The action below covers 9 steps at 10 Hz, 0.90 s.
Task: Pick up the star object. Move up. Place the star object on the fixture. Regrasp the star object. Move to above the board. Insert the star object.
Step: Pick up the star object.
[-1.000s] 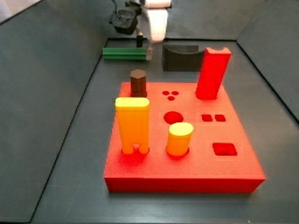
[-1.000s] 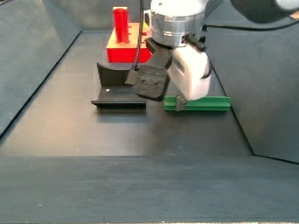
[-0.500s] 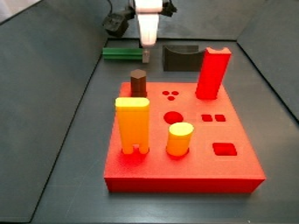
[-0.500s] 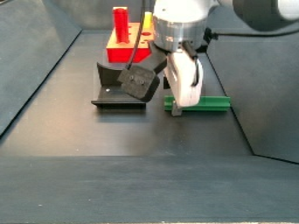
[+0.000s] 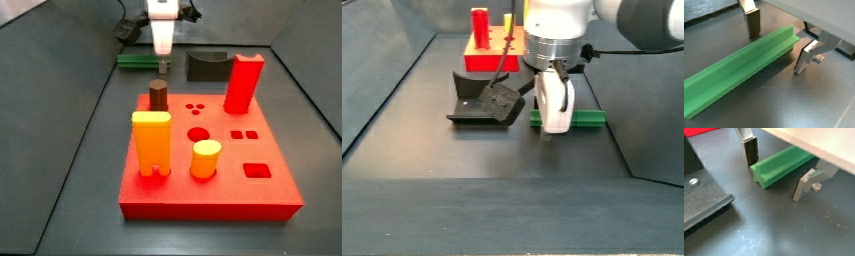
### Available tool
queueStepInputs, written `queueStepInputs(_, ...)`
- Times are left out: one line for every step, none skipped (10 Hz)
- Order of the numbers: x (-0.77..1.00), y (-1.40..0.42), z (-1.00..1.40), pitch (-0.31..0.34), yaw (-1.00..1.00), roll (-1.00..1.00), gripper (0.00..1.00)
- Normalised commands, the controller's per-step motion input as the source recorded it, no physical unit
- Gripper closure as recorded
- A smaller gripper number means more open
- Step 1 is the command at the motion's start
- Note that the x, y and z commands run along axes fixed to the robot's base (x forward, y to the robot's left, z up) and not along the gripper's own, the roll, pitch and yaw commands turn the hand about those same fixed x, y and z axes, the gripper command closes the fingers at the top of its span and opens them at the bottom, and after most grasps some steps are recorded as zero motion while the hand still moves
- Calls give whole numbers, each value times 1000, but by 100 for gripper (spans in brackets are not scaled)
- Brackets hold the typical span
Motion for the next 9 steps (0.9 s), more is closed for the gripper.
queueStepInputs(-280,-6,-60,-190,0,0,0)
queueStepInputs(-123,0,-60,-140,0,0,0)
queueStepInputs(-74,0,-74,-129,0,-29,0)
queueStepInputs(0,14,0,0,0,0,0)
queueStepInputs(0,0,0,0,0,0,100)
queueStepInputs(0,0,0,0,0,0,100)
queueStepInputs(0,0,0,0,0,0,100)
queueStepInputs(0,0,0,0,0,0,100)
queueStepInputs(0,0,0,0,0,0,100)
